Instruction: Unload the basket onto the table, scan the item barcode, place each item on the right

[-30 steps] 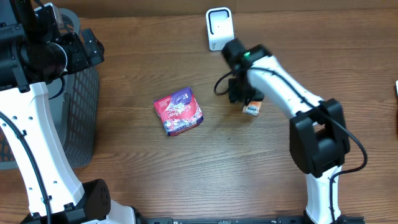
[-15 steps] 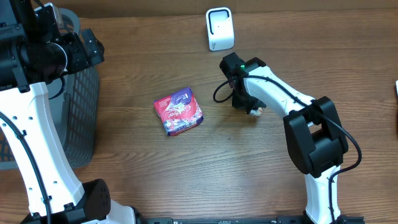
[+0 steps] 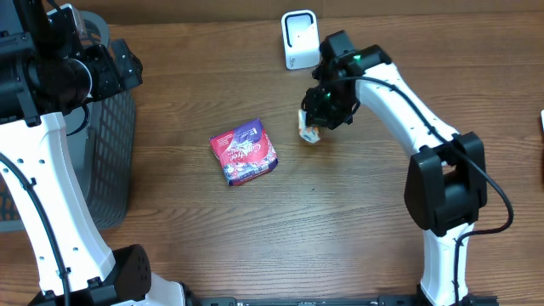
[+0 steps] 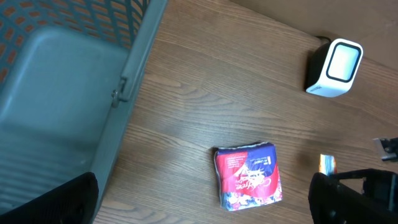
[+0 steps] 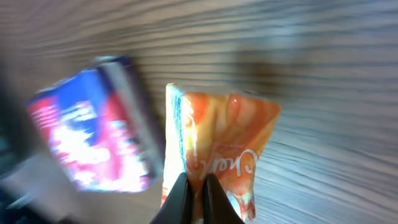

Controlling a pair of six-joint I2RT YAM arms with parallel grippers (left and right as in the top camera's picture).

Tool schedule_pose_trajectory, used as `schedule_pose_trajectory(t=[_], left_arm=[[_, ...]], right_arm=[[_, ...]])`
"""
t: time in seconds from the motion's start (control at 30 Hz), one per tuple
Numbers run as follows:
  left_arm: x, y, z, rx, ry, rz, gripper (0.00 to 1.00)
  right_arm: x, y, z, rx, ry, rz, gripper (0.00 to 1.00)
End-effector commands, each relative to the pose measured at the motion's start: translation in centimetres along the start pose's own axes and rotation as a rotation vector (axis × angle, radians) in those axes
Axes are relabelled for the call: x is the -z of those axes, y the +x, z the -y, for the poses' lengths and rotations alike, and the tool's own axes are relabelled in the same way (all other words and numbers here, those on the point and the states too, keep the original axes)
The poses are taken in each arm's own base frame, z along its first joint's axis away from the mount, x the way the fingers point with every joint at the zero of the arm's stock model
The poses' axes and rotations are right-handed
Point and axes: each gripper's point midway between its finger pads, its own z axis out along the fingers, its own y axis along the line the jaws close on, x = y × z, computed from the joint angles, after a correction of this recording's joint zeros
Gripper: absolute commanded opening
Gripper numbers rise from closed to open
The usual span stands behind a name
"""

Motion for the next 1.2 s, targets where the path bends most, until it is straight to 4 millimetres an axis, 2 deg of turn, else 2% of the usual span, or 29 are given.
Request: schedule_pose_trajectory(t=[0.0, 0.2, 0.27, 0.33, 0.43, 0.5, 0.53, 0.6, 0.73, 0.87, 1.03, 1.17], left_arm=[[0.5, -0.3, 0.1, -0.008, -0.002, 0.021, 1.00], [0.5, -0.3, 0.1, -0.008, -0.002, 0.021, 1.00], [0.5, -0.3, 0.1, -0.008, -0.002, 0.021, 1.00], [0.5, -0.3, 0.1, -0.009, -0.002, 0.022, 1.00], [0.5, -0.3, 0.1, -0.008, -0.002, 0.021, 1.00], [0.5, -0.3, 0.1, -0.008, -0.002, 0.021, 1.00], [0.5, -0.3, 0.1, -0.008, -0.002, 0.021, 1.00], [0.5, -0.3, 0.1, -0.009, -0.002, 0.022, 1.00], [0.5, -0.3, 0.1, -0.008, -0.002, 0.021, 1.00], [0.5, -0.3, 0.1, -0.009, -0.002, 0.022, 1.00], [0.5, -0.3, 0.1, -0.008, -0.002, 0.021, 1.00], [0.5, -0.3, 0.1, -0.008, -0.002, 0.022, 1.00]], right_arm=[[-0.2, 1.4, -2.5, 0.064, -0.265, -0.079, 0.04], [-3.5, 3.0, -0.5, 0.008, -0.364, -0.118, 0.07], [-4.1, 2.9, 1.0, -0.033, -0.339, -0.109, 0.05], [-4.5, 2.3, 3.8, -0.112, -0.233, -0.081, 0.05], [-4.2, 1.4, 7.9, -0.194, -0.065, -0.028, 0.30], [-3.4, 1.1, 9.7, -0.229, -0.010, -0.017, 0.46], [-2.2, 0.8, 11.2, -0.255, 0.040, -0.012, 0.53], [-0.9, 0.6, 12.2, -0.261, 0.084, -0.011, 0.54], [1.2, 0.2, 11.1, -0.216, 0.067, -0.023, 0.56], [1.6, 0.0, 7.7, -0.117, -0.073, -0.038, 0.56], [-0.1, -0.9, 6.5, -0.111, -0.089, 0.003, 0.52], [-1.9, -0.8, 5.6, -0.122, -0.099, 0.016, 0.50]])
